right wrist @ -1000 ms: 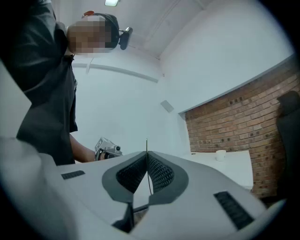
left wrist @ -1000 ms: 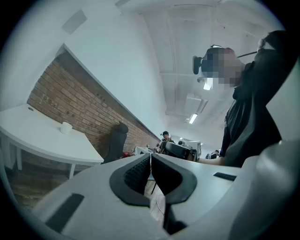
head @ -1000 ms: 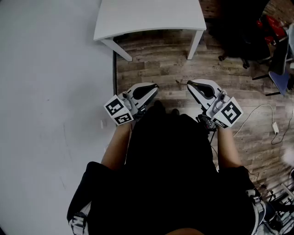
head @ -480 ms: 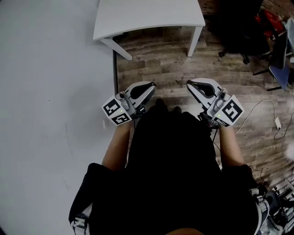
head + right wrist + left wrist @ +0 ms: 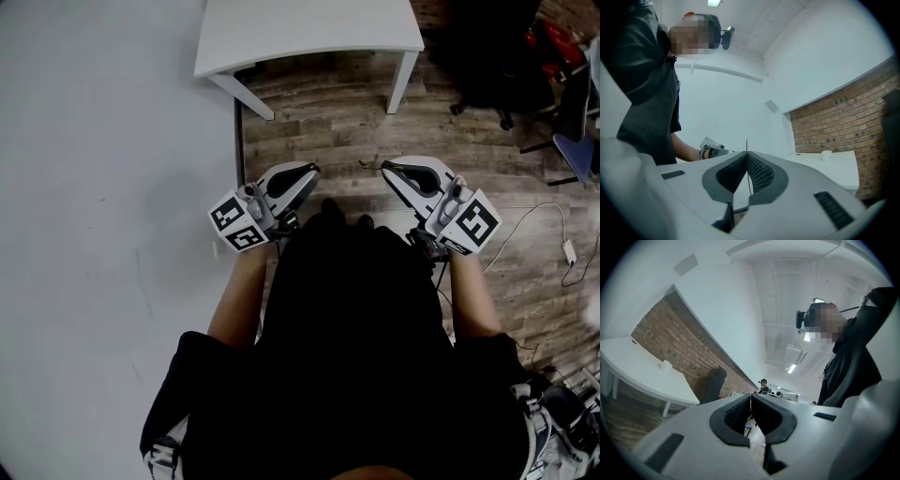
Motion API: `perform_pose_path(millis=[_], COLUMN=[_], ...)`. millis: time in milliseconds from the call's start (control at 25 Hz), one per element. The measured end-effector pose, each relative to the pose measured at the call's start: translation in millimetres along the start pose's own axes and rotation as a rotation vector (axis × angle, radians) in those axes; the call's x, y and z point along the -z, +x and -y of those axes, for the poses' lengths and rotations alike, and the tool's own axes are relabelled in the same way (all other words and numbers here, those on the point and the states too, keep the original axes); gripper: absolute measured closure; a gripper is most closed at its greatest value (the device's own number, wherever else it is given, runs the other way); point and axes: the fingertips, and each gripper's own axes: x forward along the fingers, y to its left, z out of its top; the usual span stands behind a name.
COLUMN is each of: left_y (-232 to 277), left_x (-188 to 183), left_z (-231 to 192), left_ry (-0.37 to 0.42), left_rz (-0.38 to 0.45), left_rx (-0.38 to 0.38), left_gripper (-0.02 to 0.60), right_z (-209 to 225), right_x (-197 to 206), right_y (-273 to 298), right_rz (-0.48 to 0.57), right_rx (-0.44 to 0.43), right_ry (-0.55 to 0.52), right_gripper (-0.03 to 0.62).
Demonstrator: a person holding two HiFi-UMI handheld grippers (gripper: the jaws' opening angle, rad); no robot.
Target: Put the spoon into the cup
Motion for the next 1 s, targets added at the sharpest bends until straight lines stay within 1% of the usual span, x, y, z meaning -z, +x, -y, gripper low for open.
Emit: perform_pose_path(millis=[160, 400, 560, 760, 880, 1000], left_y=[-2.9, 3.3, 2.4, -4.6, -11.3, -17.4], left_x=[2.8, 17.0, 21.0, 25.6, 28.8, 31.6], left_z=[3.0, 10.9, 14.7, 12.1, 5.3, -11.0], left_ry=[0.016, 0.076, 0.071, 0.078, 0.061, 0.03], left_rz=[-0.025, -0.104, -0.111, -0.135, -0.133, -0.127], left_rx=[-0.007, -0.003, -0.008, -0.038, -0.057, -0.079], left_gripper=[0.558, 0.558, 0.56, 0.558, 0.558, 0.558], right_z=[-4.4, -9.7, -10.6, -10.0, -7.7, 2.1], right_x=[-0.6, 7.6, 12.8, 17.9, 26.4, 33.7], right_y=[-1.3, -5.2, -5.9, -3.2, 2.2, 9.8], right_rz=[0.003, -0.002, 0.001, 0.011, 0.001, -0.013], right_rx=[0.002, -0.011, -0.015, -0.021, -0.022, -0.013], right_ry=[0.004, 0.018, 0.031, 0.052, 0.074, 0.092], right_gripper=[0.585, 0.585, 0.585, 0.585, 0.585, 0.585])
